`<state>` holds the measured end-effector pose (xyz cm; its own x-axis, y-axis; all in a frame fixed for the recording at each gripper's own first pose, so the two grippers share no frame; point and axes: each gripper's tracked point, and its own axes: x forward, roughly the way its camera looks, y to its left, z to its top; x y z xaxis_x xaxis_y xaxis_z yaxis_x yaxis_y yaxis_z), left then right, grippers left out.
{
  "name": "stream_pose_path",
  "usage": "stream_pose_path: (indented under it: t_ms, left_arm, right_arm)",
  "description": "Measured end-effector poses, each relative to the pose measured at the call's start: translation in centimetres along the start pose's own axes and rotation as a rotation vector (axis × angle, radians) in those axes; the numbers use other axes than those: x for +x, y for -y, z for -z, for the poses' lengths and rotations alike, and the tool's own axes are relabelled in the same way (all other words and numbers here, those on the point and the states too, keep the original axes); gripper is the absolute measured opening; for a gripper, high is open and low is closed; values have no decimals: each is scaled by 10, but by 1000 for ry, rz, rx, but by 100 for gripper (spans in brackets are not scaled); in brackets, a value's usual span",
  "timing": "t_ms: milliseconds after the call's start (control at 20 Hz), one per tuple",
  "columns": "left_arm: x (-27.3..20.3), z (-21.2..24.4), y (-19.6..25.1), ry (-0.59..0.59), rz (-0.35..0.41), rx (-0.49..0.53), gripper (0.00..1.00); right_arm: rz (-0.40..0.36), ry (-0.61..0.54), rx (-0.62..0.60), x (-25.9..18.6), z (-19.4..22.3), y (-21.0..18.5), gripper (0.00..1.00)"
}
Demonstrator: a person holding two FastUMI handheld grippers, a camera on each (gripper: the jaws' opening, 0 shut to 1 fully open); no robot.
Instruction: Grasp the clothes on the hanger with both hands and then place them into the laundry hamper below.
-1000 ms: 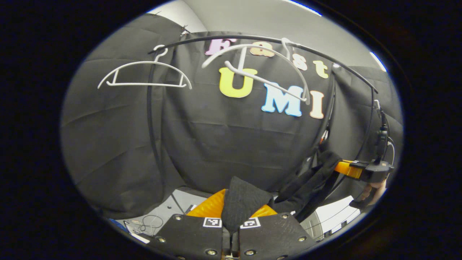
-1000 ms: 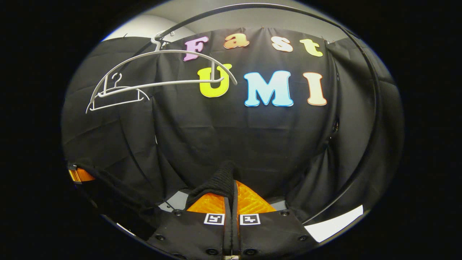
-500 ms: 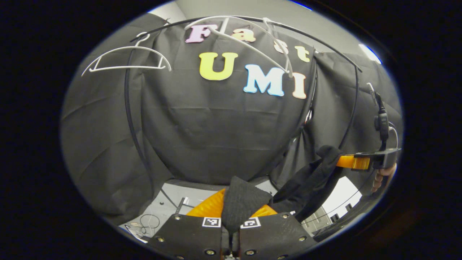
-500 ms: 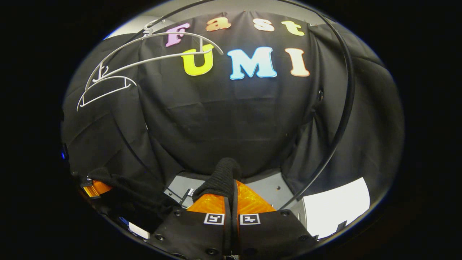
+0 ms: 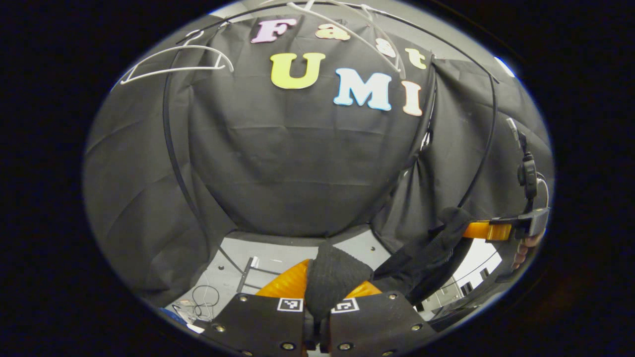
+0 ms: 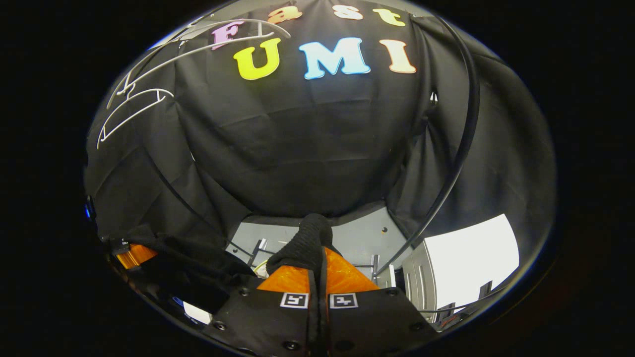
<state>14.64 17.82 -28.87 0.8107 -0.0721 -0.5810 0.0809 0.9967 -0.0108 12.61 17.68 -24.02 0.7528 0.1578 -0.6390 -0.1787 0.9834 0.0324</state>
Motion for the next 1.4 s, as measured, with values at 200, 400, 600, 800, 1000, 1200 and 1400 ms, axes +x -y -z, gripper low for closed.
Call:
stream_pose_path:
  t_ms: [200, 400, 600, 800, 1000, 1200, 1400]
  left_arm:
    - [20, 22, -1, -61, -5, -11, 6]
    - [35, 42, -9, -94, -1, 7, 7]
    - [34, 44, -7, -113, 0, 0, 6]
    - [41, 50, -6, -127, -10, 2, 6]
    - [47, 56, -7, -151, -22, 31, 9]
    - [58, 80, -11, -182, -36, 24, 13]
    - [61, 108, -18, -244, -71, 46, 16]
  right_arm:
    - [16, -66, 18, 20, 25, -1, 0]
    - [25, -93, 20, 31, 42, -5, 2]
    - [36, -114, 30, 41, 52, -1, 3]
    - [37, -132, 39, 48, 58, -2, 2]
    - [32, -159, 32, 53, 66, -2, 9]
    - [32, -182, 39, 55, 74, 1, 11]
    - [26, -175, 23, 55, 69, 2, 17]
